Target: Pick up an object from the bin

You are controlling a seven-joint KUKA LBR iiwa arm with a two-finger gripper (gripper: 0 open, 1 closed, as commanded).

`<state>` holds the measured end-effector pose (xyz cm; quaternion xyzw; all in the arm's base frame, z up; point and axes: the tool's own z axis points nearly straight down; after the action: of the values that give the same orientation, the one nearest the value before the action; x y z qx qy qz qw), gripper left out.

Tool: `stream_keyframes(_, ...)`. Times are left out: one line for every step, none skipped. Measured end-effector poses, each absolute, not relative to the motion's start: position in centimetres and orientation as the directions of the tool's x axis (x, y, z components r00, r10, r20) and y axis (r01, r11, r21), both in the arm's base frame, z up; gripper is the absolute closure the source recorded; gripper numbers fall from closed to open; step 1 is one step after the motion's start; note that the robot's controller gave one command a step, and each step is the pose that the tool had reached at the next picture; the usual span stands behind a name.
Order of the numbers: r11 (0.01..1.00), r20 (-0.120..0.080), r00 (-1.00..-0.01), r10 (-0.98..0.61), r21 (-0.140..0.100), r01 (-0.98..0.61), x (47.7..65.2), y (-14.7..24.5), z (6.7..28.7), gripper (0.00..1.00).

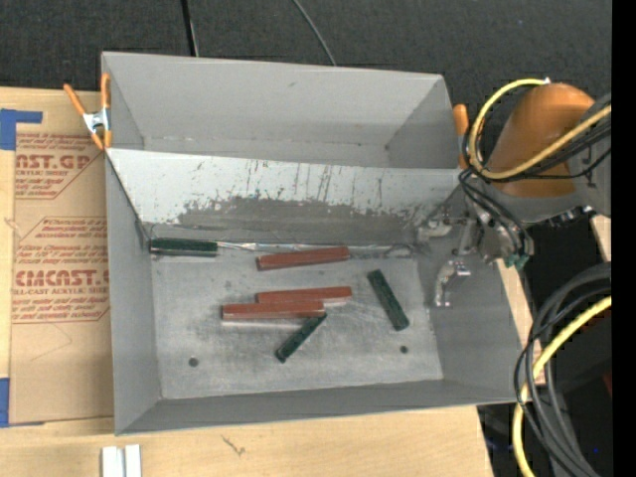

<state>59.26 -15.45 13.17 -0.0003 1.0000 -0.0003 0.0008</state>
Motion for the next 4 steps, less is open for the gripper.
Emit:
stream_keyframes(0.996,0.002,-0.996,0.093,-0.003,0.093,59.32,-10.99,7.97,1.0)
stream_keyframes(0.996,0.0,-0.996,0.093,-0.003,0.093,59.35,-10.98,7.98,0.0)
stream_keyframes(0.996,-0.002,-0.996,0.093,-0.003,0.093,59.4,-10.96,7.97,1.0)
stream_keyframes(0.995,-0.029,-0.995,0.095,-0.002,0.095,59.86,-10.81,7.9,0.0)
